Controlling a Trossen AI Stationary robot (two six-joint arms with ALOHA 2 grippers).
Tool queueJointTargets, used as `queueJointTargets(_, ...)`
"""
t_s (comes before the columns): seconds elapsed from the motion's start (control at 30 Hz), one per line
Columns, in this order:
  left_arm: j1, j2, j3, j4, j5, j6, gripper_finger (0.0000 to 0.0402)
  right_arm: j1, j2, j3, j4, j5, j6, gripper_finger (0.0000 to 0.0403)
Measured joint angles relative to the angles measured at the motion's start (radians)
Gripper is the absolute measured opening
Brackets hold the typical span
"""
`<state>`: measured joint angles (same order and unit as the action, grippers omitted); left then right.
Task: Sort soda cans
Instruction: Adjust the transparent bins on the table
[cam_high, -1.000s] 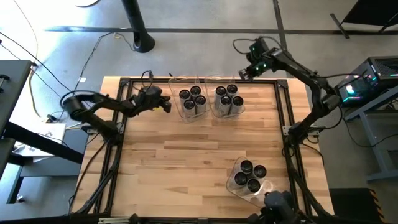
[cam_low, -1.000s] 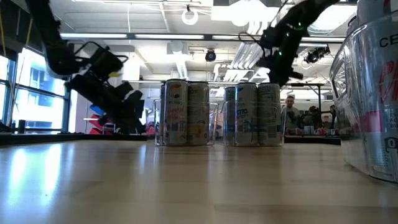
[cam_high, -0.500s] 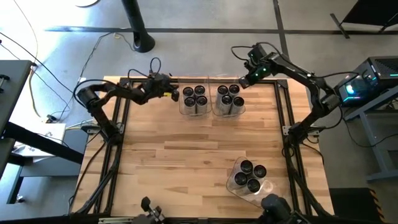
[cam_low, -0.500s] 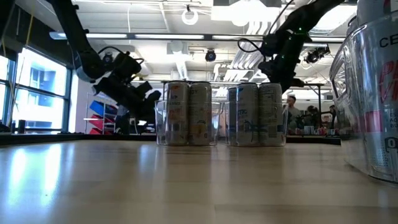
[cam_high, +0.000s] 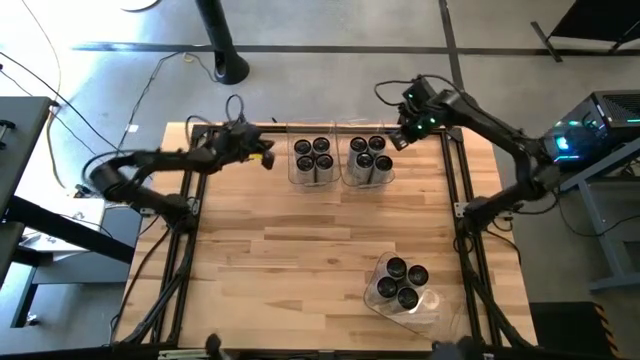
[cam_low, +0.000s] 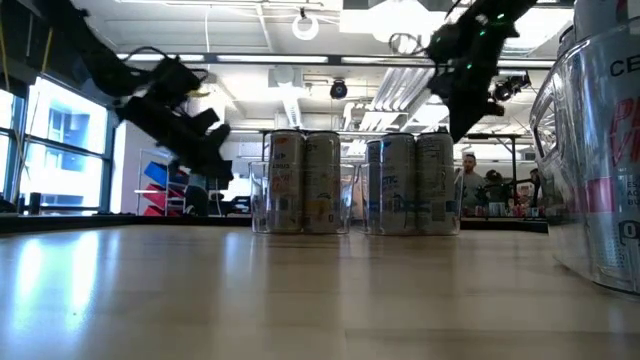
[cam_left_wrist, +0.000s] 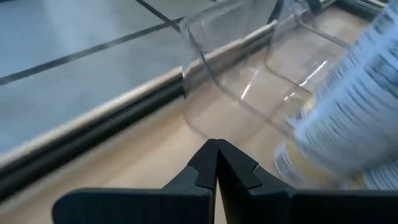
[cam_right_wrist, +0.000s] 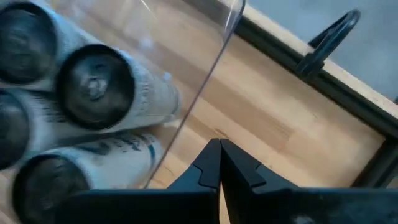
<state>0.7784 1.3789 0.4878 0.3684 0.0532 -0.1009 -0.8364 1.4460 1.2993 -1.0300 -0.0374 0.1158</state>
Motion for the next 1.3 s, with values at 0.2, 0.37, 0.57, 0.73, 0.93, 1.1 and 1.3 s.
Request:
queueJointTargets(0.2, -0.024, -0.216, -0.166, -0.005, -0.003, -0.054, 0.0000, 0.022, -0.224, -0.280, 0.140, 0.051, 0.133, 0.0000)
queueJointTargets(0.37, -0.055, -0.325, -0.239, -0.004, -0.003, -0.084, 0.0000, 0.040, -0.357, -0.474, 0.254, 0.046, 0.252, 0.0000)
queueJointTargets(0.57, -0.113, -0.359, -0.248, -0.014, -0.002, -0.103, 0.0000, 0.114, -0.386, -0.621, 0.420, 0.030, 0.359, 0.0000)
queueJointTargets(0.73, -0.151, -0.358, -0.248, -0.010, -0.010, -0.111, 0.0000, 0.160, -0.344, -0.710, 0.616, 0.030, 0.432, 0.0000)
queueJointTargets(0.93, -0.175, -0.356, -0.248, -0.009, -0.017, -0.132, 0.0000, 0.170, -0.242, -0.726, 0.779, -0.002, 0.454, 0.0000)
queueJointTargets(1.1, -0.186, -0.345, -0.248, -0.010, -0.017, -0.133, 0.0000, 0.169, -0.163, -0.724, 0.888, -0.033, 0.457, 0.0000)
queueJointTargets(1.3, -0.193, -0.320, -0.248, -0.011, -0.017, -0.132, 0.0000, 0.171, -0.107, -0.725, 0.971, -0.055, 0.474, 0.0000)
